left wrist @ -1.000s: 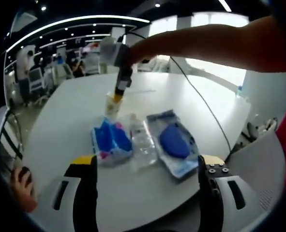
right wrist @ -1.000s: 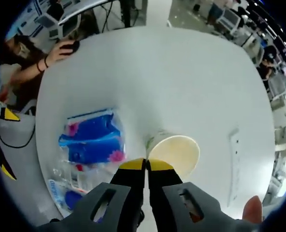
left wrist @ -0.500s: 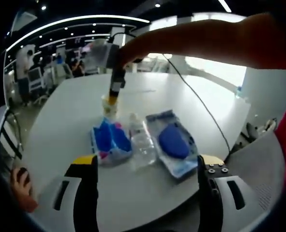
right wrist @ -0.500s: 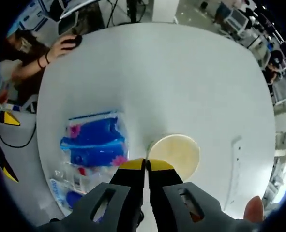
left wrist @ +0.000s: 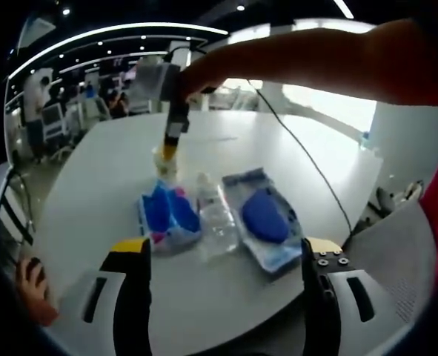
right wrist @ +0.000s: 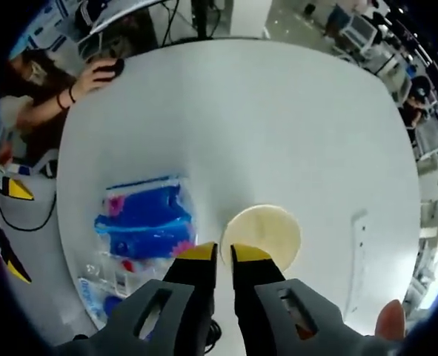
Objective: Arrange the tabletop items into an orderly group along one side of the table until the central work area is clear of visible clutter.
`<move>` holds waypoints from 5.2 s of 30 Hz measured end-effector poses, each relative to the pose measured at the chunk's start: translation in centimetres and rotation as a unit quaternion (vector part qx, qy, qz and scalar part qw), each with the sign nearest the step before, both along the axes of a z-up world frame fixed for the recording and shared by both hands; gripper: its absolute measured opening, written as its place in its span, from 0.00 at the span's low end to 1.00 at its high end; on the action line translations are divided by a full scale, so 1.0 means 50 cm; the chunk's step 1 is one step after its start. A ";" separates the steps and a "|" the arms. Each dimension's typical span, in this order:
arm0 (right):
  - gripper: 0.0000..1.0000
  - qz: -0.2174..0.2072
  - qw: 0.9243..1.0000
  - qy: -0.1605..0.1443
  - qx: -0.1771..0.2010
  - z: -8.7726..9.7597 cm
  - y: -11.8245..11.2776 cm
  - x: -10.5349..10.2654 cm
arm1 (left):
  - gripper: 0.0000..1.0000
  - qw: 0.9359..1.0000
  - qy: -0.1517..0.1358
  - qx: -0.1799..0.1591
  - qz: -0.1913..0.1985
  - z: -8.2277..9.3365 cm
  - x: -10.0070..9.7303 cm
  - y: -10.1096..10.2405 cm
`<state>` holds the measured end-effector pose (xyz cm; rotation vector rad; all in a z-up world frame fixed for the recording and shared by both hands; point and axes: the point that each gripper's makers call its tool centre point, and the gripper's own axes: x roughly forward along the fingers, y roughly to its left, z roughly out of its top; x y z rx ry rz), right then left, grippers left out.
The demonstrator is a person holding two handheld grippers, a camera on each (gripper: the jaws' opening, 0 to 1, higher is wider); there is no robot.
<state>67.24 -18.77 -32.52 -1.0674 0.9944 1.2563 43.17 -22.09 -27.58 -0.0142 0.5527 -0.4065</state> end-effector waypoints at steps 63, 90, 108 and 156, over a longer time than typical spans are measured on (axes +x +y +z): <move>0.59 -0.134 0.970 -0.043 0.198 0.079 -0.146 0.001 | 0.81 0.999 0.001 0.022 -0.025 -0.011 0.000 -0.015; 0.58 -0.199 0.932 -0.044 0.299 0.113 -0.265 -0.121 | 0.81 0.999 0.009 0.033 -0.038 -0.018 -0.008 -0.021; 0.56 -0.270 0.884 -0.036 0.379 0.114 -0.319 -0.257 | 0.81 0.998 0.011 0.038 -0.042 -0.022 -0.015 -0.021; 0.54 -0.311 0.863 -0.014 0.399 0.070 -0.349 -0.316 | 0.42 0.988 0.015 0.113 -0.107 -0.138 0.131 0.107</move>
